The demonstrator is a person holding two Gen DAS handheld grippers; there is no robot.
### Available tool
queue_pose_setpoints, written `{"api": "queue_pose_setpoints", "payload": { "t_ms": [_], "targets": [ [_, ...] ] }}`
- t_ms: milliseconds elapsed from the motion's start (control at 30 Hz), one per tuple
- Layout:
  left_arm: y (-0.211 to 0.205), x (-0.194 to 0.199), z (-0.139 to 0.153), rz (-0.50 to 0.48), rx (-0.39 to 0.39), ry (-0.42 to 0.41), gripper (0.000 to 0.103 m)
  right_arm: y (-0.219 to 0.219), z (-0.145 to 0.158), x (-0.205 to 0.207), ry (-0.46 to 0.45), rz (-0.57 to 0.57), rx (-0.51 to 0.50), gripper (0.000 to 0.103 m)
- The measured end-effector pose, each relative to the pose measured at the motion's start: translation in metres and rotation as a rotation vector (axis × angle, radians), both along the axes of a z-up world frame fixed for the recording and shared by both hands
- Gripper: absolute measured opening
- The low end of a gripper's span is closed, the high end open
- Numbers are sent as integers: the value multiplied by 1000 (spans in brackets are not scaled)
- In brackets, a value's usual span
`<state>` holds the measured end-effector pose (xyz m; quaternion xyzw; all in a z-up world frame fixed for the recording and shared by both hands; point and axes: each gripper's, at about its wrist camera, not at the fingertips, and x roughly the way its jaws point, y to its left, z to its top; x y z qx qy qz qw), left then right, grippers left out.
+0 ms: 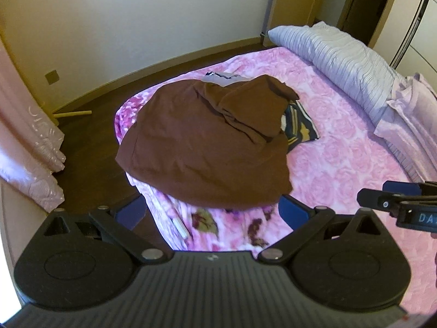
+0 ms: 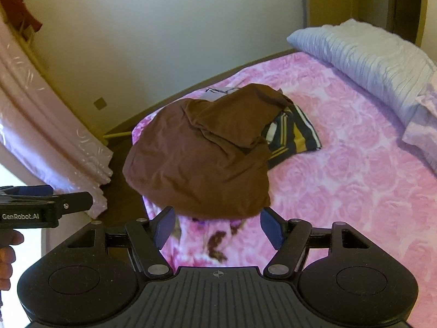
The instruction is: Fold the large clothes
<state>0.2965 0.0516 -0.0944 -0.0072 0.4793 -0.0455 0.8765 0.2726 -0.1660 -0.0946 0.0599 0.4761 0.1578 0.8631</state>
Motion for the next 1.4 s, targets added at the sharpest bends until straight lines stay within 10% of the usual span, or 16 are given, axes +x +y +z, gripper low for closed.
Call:
{"api": "queue_pose_setpoints", "payload": {
  "t_ms": [867,967,1000,1400],
  "targets": [
    [30,246,-181,-91,31,107,93,32,-198,227,30,-166,0,61],
    [35,256,-192,-73,41,119,93,31,-216,242,62,-190,35,37],
    [36,258,-194,-67,45,122,93,31,-220,245,66,-187,50,4],
    [34,241,-140,-70,36,36,91,3,-72,181,-359,-187,110,0]
  ]
}}
